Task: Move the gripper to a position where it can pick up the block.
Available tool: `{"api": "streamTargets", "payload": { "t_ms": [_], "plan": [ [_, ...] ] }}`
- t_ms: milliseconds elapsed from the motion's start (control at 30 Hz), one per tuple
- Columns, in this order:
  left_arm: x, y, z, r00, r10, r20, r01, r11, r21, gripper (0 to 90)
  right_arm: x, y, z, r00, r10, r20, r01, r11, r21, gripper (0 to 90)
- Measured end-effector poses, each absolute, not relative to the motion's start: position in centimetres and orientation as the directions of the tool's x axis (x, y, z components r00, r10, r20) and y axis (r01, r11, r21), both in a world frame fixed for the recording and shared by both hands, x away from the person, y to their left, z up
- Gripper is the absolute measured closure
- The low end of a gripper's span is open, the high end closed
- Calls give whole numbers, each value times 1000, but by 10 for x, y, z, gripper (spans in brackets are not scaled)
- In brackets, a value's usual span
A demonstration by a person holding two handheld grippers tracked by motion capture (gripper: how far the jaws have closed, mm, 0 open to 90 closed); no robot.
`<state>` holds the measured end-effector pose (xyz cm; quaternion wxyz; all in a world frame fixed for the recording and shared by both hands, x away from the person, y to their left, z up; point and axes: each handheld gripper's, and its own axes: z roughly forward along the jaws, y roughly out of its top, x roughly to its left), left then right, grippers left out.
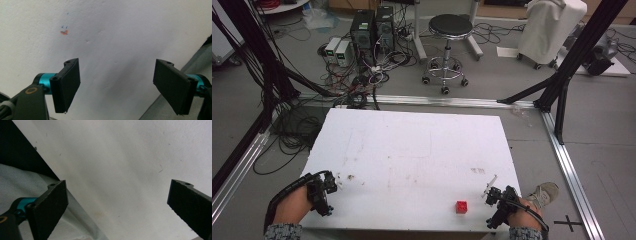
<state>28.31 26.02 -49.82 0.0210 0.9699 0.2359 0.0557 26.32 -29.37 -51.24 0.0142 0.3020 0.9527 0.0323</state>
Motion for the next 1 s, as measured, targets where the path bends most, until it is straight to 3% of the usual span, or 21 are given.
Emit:
{"api": "streamTargets", "payload": {
  "t_ms": [1000],
  "plan": [
    [283, 262, -499, 882, 461, 96, 456, -887, 69, 220, 264, -294, -514, -819, 574, 11, 573, 816, 78, 26]
  ]
}}
